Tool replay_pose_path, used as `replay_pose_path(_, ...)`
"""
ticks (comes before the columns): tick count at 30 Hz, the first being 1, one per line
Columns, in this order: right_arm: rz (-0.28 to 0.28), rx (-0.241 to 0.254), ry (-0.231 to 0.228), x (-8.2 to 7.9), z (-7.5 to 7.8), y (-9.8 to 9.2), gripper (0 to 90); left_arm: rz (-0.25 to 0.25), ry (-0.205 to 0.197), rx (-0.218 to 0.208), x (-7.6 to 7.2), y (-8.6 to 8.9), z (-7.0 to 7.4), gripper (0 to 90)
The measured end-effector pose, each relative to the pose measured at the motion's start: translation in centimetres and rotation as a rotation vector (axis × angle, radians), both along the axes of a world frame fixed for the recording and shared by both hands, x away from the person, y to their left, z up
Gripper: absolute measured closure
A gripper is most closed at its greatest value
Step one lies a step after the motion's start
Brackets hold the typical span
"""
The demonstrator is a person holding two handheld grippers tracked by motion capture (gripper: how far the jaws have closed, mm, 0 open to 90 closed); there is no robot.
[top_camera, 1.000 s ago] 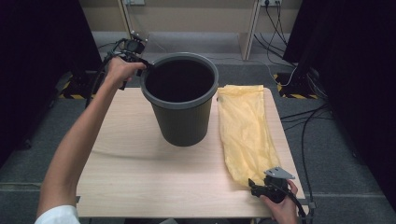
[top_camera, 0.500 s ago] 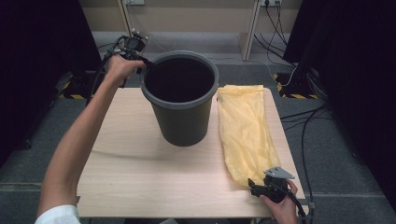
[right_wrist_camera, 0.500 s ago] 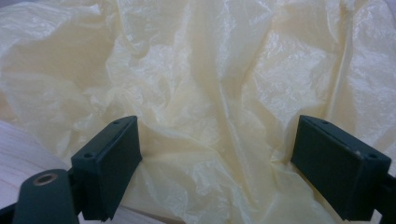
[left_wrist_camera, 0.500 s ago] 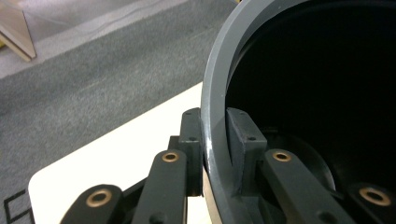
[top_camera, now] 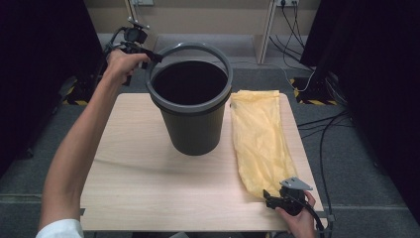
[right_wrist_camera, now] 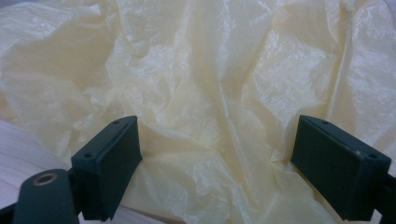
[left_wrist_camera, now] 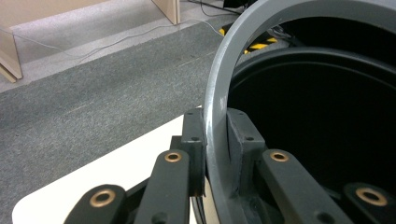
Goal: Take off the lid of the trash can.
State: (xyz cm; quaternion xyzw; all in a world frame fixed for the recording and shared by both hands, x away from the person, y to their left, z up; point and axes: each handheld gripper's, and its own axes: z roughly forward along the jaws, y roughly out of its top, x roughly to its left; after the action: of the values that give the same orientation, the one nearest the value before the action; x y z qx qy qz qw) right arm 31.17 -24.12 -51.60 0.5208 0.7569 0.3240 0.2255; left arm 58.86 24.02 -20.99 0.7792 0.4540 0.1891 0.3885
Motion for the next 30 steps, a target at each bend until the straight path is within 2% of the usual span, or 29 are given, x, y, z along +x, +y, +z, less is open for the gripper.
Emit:
replay_pose_path(3,-0.001,0.001,0.001,0.0,0.0,0.0,15.8,-0.002,-0.006,-0.002,-0.5,0.9,0.5,78.3)
replay_pose_path(5,-0.001,0.000,0.000,0.0,0.0,0.0,15.8,0.006,-0.015,-0.019,-0.7,1.7,0.7,78.3)
replay_pose_path(11,-0.002,0.001,0.000,0.0,0.0,0.0,15.8,0.041,-0.030,-0.055,-1.7,5.0,1.1,78.3)
replay_pose_path(14,-0.003,-0.001,0.002,0.0,0.0,0.0,15.8,0.060,-0.027,-0.054,-2.1,6.7,1.0,78.3)
replay_pose_path(17,-0.002,0.000,0.000,0.0,0.0,0.0,15.8,0.081,-0.032,-0.075,-2.6,8.6,0.8,78.2)
replay_pose_path(30,-0.003,-0.002,0.001,0.0,0.0,0.0,15.8,0.177,-0.031,-0.109,-4.9,16.0,-0.6,78.2)
